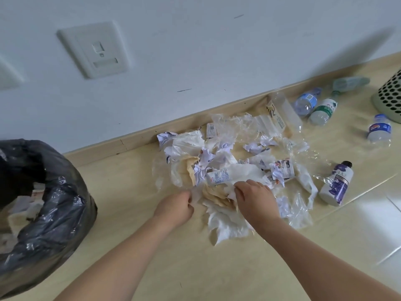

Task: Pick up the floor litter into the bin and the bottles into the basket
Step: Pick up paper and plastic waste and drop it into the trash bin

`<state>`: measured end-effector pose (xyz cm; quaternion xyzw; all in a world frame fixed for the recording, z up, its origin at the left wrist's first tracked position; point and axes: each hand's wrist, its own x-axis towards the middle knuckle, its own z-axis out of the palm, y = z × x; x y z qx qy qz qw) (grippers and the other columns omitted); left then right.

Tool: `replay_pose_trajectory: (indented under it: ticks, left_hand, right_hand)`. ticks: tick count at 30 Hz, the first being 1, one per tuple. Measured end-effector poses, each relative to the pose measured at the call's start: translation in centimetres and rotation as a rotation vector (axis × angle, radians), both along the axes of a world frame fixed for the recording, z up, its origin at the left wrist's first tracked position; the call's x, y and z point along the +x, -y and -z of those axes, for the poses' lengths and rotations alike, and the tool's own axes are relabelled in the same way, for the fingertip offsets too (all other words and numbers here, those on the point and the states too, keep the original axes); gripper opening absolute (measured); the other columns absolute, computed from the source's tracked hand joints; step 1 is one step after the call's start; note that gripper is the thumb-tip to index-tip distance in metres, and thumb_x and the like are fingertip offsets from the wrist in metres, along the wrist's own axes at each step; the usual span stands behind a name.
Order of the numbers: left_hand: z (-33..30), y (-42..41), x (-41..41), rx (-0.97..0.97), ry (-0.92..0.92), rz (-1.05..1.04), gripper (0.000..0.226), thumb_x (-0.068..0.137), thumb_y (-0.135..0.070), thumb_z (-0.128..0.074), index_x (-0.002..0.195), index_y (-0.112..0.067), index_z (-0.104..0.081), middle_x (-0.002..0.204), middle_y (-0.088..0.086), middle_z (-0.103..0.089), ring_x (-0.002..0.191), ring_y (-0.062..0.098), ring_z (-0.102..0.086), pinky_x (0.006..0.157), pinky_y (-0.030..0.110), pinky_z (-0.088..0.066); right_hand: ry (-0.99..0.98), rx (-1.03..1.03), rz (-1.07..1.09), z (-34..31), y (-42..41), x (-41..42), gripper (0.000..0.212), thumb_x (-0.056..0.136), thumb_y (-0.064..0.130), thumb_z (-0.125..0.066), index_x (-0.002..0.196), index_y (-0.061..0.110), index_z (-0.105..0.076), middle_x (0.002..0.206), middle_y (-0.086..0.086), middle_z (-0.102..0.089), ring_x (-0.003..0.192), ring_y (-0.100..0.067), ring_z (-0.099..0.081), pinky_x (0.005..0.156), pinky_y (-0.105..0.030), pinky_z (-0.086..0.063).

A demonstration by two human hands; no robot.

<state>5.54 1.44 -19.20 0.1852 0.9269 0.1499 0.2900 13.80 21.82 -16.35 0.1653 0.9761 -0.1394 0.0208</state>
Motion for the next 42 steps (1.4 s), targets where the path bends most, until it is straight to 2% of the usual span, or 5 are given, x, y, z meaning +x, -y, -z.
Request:
replay_pose_trajectory:
  ticks: [11,23,29,35,42]
  left_hand:
    - [-6.6,7.3,-0.5,0.313,0.169,-0.336,0.016,0.084,-0.009,-0.050,0.087,-0.019,-0.063,0.082,-0.005,-0.067,0.070,0.016,-0.065,0.062,0.026,-0.050]
    - [-19.2,17.7,-1.7,0.611,-0.314,-0.677,0.009,0.089,-0.014,-0.064,0.092,-0.020,-0.069,0.086,-0.009,-0.067,0.079,0.004,-0.061,0.065,0.016,-0.044]
    - [-20.7,28.9,-0.5,0.472,-0.424,-0.967,0.005,0.091,-0.016,-0.061,0.091,-0.018,-0.066,0.093,-0.004,-0.068,0.088,0.014,-0.062,0.069,0.025,-0.045]
    - [-19.6,33.1,1.1,0.253,-0.338,-0.980,0.035,0.093,-0.008,-0.050,0.126,-0.015,-0.057,0.125,0.004,-0.058,0.112,0.020,-0.054,0.087,0.031,-0.045]
    - [-20.5,25.7,-1.6,0.364,-0.425,-0.793,0.029,0.092,-0.008,-0.043,0.114,-0.016,-0.060,0.110,-0.002,-0.060,0.098,0.016,-0.056,0.087,0.033,-0.049]
  right_hand:
    - [0.057,-0.137,-0.128,-6.0,4.5,-3.4,0.028,0.097,0.009,-0.042,0.115,0.015,-0.062,0.113,-0.002,-0.058,0.101,-0.021,-0.060,0.082,-0.027,-0.046]
    - [-0.212,-0.764,-0.006,-17.6,16.2,-10.1,0.015,0.092,0.010,-0.055,0.090,0.019,-0.067,0.085,0.003,-0.068,0.056,-0.014,-0.061,0.059,-0.026,-0.051]
    - [-0.067,-1.016,-0.086,-19.2,28.6,-12.5,0.014,0.092,0.009,-0.058,0.088,0.016,-0.069,0.083,0.000,-0.067,0.054,-0.014,-0.056,0.069,-0.033,-0.058]
    - [0.332,-1.023,-0.170,-16.2,35.4,-11.9,0.020,0.090,0.012,-0.065,0.109,0.016,-0.064,0.101,-0.009,-0.065,0.092,-0.019,-0.062,0.081,-0.032,-0.058]
    - [0.106,-1.030,0.009,-16.6,26.4,-13.5,0.017,0.092,0.005,-0.052,0.100,0.010,-0.066,0.087,-0.007,-0.065,0.073,-0.019,-0.061,0.075,-0.037,-0.056]
